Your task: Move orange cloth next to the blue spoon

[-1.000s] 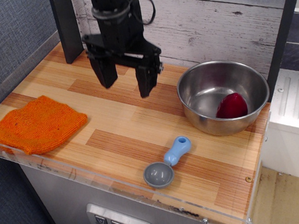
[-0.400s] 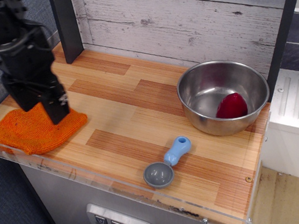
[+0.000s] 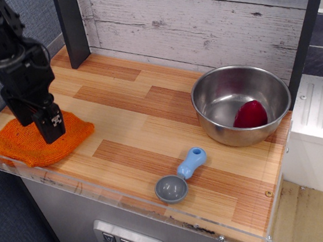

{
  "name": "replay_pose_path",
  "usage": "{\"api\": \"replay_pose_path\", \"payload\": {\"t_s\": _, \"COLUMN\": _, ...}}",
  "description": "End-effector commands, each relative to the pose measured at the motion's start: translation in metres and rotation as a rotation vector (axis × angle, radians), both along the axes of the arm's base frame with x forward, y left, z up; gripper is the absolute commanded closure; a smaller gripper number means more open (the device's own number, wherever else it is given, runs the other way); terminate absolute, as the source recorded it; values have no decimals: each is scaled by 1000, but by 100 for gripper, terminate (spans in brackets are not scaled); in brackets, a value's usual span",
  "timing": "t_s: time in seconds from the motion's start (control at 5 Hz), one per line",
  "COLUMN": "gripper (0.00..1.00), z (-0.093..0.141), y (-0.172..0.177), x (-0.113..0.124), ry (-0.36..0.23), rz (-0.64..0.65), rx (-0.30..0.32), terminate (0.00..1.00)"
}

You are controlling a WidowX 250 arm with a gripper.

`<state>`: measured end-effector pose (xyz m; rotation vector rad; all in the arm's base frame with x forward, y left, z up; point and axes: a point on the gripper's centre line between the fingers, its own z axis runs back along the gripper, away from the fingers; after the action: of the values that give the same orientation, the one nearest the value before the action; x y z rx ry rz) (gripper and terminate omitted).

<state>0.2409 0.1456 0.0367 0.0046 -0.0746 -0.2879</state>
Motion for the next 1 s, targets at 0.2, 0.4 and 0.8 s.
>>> {"api": "replay_pose_path", "payload": {"t_s": 0.2, "gripper": 0, "z": -41, "y": 23, "x": 22, "ry": 29, "rz": 57, "rx": 51, "terminate": 0}}
{"api": "replay_pose_path", "payload": {"t_s": 0.4, "gripper": 0, "z": -51, "y": 17, "x": 54, "ry": 55, "rz": 95, "rx": 55, "terminate": 0}}
{"api": "replay_pose_path", "payload": {"t_s": 0.8, "gripper": 0, "z": -60, "y": 11, "x": 111, "ry": 0, "rz": 282, "rx": -18, "terminate": 0}}
